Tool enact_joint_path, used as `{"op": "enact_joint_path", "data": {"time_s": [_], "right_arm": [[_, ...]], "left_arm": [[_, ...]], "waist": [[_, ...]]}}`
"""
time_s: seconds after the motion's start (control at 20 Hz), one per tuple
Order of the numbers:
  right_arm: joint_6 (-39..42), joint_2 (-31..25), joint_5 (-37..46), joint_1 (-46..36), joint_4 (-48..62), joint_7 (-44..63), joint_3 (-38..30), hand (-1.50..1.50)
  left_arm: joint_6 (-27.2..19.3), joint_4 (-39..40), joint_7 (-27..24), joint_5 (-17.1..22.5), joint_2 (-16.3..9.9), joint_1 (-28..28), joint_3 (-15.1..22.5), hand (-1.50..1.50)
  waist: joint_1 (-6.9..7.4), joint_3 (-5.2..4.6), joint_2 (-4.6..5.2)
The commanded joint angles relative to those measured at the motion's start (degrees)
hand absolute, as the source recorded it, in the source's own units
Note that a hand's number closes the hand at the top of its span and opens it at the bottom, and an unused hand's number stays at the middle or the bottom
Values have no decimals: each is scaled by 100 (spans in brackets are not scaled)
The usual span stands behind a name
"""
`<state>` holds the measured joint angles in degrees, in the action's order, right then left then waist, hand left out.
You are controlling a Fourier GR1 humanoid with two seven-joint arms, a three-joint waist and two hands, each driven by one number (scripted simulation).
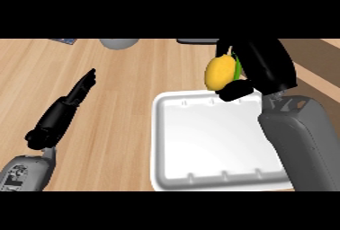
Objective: Pick the lemon from the tray and place it in the cardboard box
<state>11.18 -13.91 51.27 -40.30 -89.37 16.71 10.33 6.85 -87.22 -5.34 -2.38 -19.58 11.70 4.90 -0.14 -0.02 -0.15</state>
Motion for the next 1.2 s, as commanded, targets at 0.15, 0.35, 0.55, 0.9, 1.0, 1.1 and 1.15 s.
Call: {"op": "enact_joint_path", "data": {"time_s": [0.15,0.35,0.55,0.9,1.0,1.1,1.15], "right_arm": [[-432,-429,-177,-512,789,300,-1474,150],[-464,-700,-311,-717,1105,329,-1923,150],[-1134,-1177,-150,-783,2507,-646,-2232,150],[193,-1981,-173,-978,3963,-1083,-2134,150],[713,-2333,-200,-1283,4444,-1158,-2185,150],[819,-2563,-194,-1275,4859,-1552,-2213,150],[901,-2715,-195,-1372,5145,-1801,-2234,150]], "left_arm": [[16,50,2,-57,91,112,-18,0],[230,-27,-192,-7,-31,-115,-139,0],[144,5,31,-70,138,128,-94,0],[230,227,-9,-100,73,323,-204,0],[233,-43,97,-44,96,231,-206,0],[137,170,138,-194,212,394,-128,0],[166,67,-69,-167,246,40,-91,0]], "waist": [[57,2,40],[61,0,28],[111,4,62],[92,2,89],[158,3,73],[118,5,81],[185,5,84]]}}
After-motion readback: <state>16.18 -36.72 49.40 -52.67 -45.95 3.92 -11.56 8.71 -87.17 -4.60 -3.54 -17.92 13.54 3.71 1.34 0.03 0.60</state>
